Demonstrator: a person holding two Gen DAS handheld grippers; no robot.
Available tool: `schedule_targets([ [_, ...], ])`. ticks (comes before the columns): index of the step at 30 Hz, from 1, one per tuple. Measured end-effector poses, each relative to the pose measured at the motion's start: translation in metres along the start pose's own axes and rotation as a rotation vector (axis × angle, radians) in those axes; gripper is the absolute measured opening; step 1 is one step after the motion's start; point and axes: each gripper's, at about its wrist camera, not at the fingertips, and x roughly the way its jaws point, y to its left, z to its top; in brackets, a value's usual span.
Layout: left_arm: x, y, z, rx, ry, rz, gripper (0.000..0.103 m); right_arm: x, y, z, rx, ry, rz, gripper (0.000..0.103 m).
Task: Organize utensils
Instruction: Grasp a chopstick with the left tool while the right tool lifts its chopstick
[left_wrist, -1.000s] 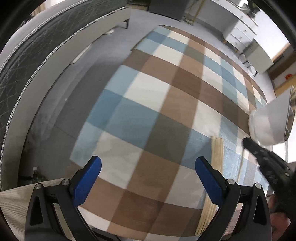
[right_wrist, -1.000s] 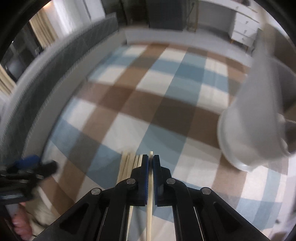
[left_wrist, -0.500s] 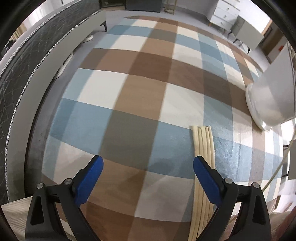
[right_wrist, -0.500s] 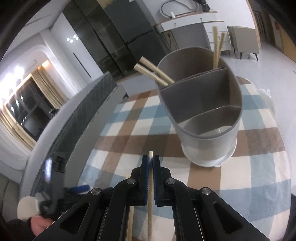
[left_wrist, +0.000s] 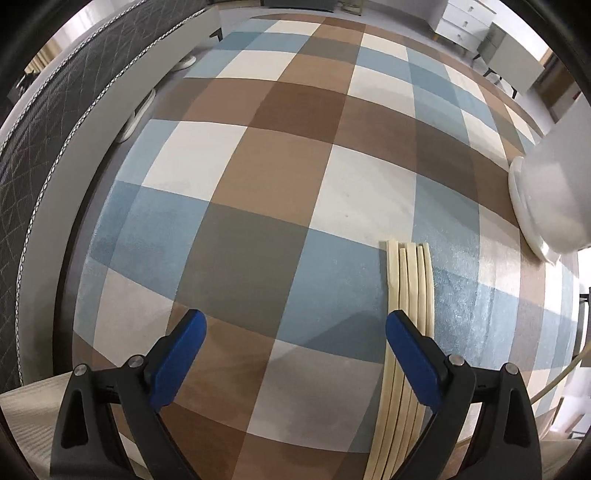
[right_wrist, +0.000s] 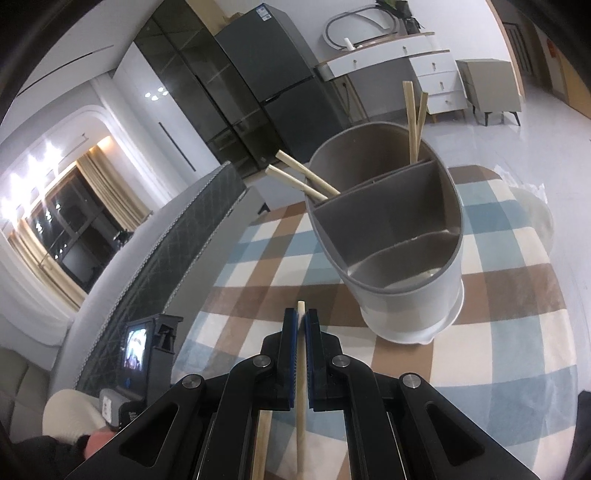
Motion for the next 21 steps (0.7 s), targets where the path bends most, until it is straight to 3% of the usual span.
schedule_targets([
  [10,0.002,-0.018,0.001,0.038,-0.003,-0.001,0.094,-0.007,-0.002,0.001,0.005,-0.011,0.008,0.003],
  [13,0.000,-0.021,0.000,0.028,-0.005,-0.021,0.084,-0.008,-0.005,0.001,0.015,-0.012,0.009,0.003],
  [14,0.000,-0.022,0.001,0.033,-0.006,-0.018,0.075,-0.008,-0.005,0.002,0.017,-0.012,0.009,0.003],
  [21,0.000,-0.027,0.005,0.048,-0.017,0.002,0.073,-0.009,-0.005,0.004,0.028,-0.016,0.016,0.003],
])
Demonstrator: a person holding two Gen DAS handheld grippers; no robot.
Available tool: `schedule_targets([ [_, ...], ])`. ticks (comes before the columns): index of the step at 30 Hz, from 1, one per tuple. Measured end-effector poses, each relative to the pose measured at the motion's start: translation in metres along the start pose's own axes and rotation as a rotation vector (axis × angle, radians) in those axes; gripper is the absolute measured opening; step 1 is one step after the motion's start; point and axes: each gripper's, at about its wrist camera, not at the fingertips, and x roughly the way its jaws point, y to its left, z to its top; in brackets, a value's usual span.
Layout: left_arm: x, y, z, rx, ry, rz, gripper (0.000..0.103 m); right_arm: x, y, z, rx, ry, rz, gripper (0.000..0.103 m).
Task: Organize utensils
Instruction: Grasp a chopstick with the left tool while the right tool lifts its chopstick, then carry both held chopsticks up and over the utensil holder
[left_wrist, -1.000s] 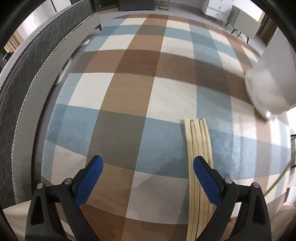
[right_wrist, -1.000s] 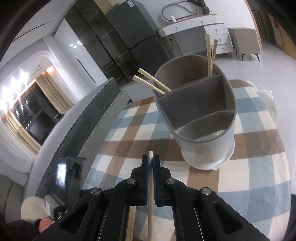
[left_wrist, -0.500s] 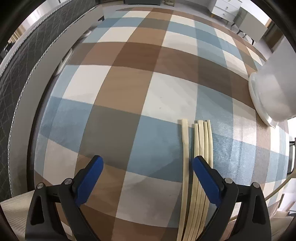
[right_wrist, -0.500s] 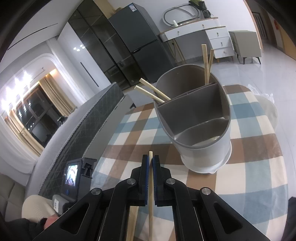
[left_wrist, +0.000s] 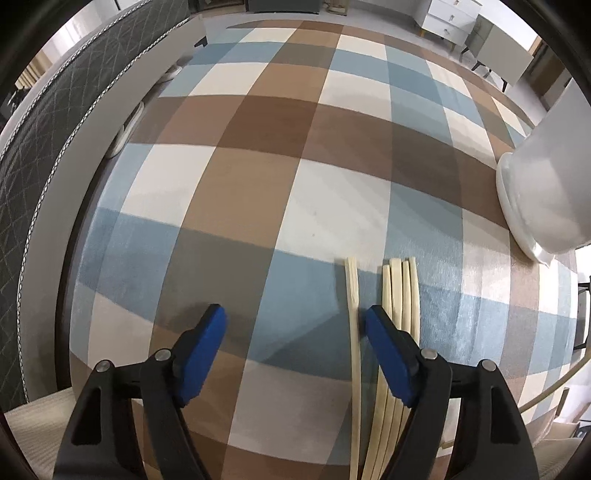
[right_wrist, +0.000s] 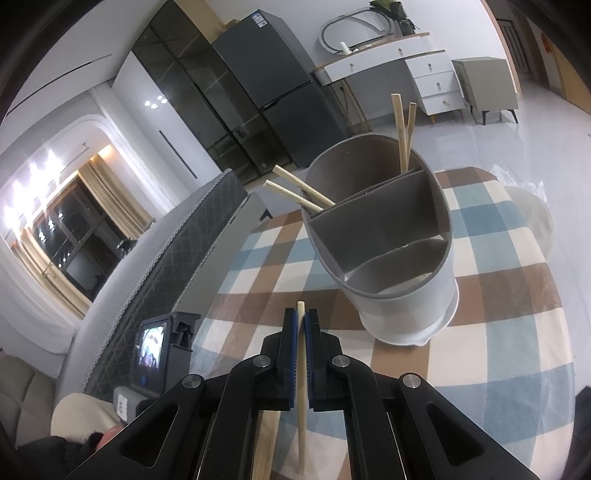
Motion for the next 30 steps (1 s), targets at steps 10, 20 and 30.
schedule_targets([
  [10,-0.001,-0.012,0.018,0.027,-0.003,-0.052,0.003,0.000,0.004,0.000,-0.031,-0.005,-0.009,0.003],
  [20,-0.077,0.008,0.000,-0.043,-0.254,-0.205,0.002,-0.013,0.023,-0.010,-0.119,-0.041,-0.043,0.003],
  [30,-0.147,0.015,-0.036,0.046,-0.524,-0.250,0.002,-0.041,0.054,-0.032,-0.185,-0.140,-0.085,0.003],
])
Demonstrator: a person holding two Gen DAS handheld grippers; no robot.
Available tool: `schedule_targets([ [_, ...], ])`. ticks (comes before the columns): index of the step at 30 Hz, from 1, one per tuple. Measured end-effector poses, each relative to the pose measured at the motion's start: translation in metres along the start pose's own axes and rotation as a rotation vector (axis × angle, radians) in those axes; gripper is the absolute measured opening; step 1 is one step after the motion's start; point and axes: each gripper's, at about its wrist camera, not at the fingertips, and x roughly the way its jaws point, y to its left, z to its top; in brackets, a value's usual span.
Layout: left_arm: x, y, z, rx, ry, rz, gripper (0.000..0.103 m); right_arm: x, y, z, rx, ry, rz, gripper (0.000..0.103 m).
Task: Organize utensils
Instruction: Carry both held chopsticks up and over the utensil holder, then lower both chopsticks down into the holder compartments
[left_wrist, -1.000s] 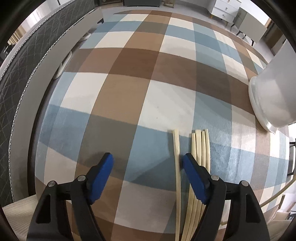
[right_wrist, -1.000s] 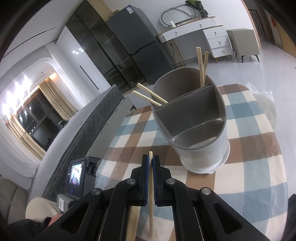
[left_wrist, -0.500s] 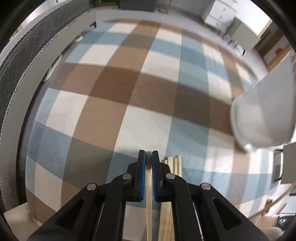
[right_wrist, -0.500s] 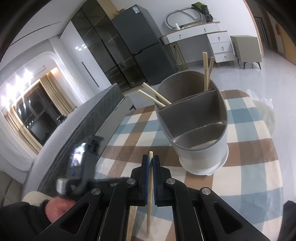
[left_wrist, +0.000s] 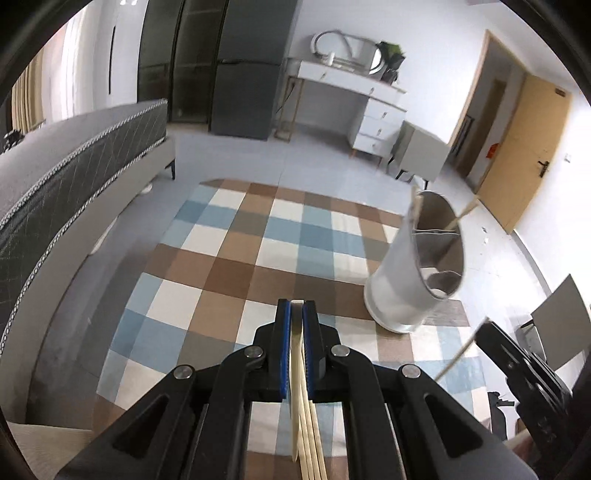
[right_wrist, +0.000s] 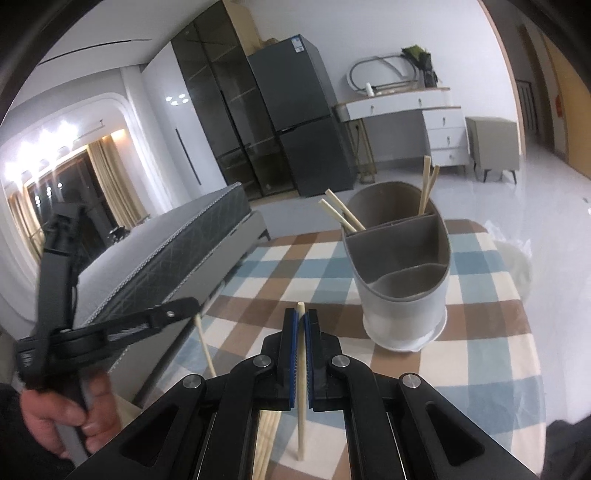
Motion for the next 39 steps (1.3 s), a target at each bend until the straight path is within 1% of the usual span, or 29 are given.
schedule_targets([
  [4,-0.012,0.001,-0.006,0.011,-0.017,-0.011,0.002,-0.011,0.007,-0.003,-0.007,-0.020,-0.022,0.003],
  [8,-0.018,0.000,-0.005,0.021,0.002,-0.001,0.002,-0.018,0.010,-0.006,-0.002,-0.024,-0.038,0.003],
  [10,-0.022,0.000,-0.005,0.017,0.003,-0.012,0.002,-0.024,0.012,-0.005,0.000,-0.038,-0.048,0.003],
  [15,-0.029,-0.005,0.002,0.027,0.018,-0.010,0.002,-0.033,0.010,-0.003,0.010,-0.059,-0.061,0.003],
  [18,-0.034,-0.009,0.007,0.034,0.023,-0.030,0.002,-0.040,0.006,0.002,0.031,-0.071,-0.071,0.003],
  [23,-0.041,-0.022,0.020,0.053,0.025,-0.076,0.001,-0.052,-0.007,0.017,0.068,-0.106,-0.079,0.003],
  [27,-0.048,-0.035,0.033,0.061,0.023,-0.118,0.001,-0.058,-0.015,0.029,0.061,-0.121,-0.095,0.003],
  [31,-0.055,-0.049,0.049,0.053,0.020,-0.184,0.001,-0.065,-0.026,0.046,0.063,-0.144,-0.111,0.003],
  [32,-0.056,-0.053,0.056,0.046,0.022,-0.211,0.001,-0.068,-0.030,0.051,0.066,-0.151,-0.109,0.003],
  [35,-0.060,-0.063,0.074,0.039,0.009,-0.247,0.001,-0.073,-0.035,0.067,0.058,-0.177,-0.117,0.003],
  [39,-0.062,-0.074,0.097,0.022,-0.010,-0.288,0.001,-0.077,-0.038,0.099,0.027,-0.213,-0.123,0.003],
])
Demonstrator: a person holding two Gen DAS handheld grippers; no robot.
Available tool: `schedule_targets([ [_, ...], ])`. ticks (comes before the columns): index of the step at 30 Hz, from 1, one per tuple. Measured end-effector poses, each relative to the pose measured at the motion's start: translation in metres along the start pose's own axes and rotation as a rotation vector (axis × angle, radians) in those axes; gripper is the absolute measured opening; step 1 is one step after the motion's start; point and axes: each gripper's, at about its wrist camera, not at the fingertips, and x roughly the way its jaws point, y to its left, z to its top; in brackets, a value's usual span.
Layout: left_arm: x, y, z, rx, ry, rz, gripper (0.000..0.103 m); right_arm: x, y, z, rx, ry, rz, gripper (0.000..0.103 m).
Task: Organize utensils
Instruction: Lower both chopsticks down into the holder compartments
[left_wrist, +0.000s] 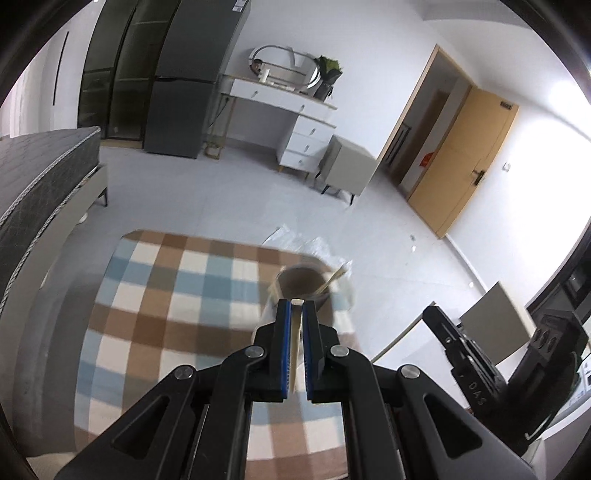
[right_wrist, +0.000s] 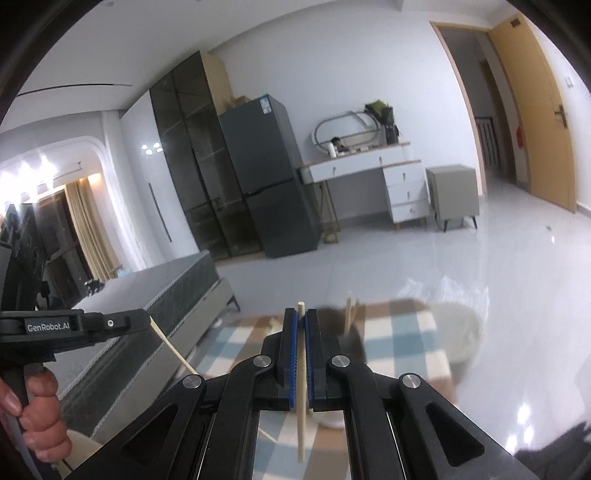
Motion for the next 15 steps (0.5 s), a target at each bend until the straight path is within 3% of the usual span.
schedule_targets([
  [9,0.018,-0.009,0.056,-0.039,-0.072,-0.060,0.001,0.021,0.012,0.066,-0.136,-0.066,0.008,0.003],
  [15,0.043,0.000,0.077,-0.064,-0.077,-0.070,0.001,0.049,0.027,0.088,-0.234,-0.073,0.016,0.003],
])
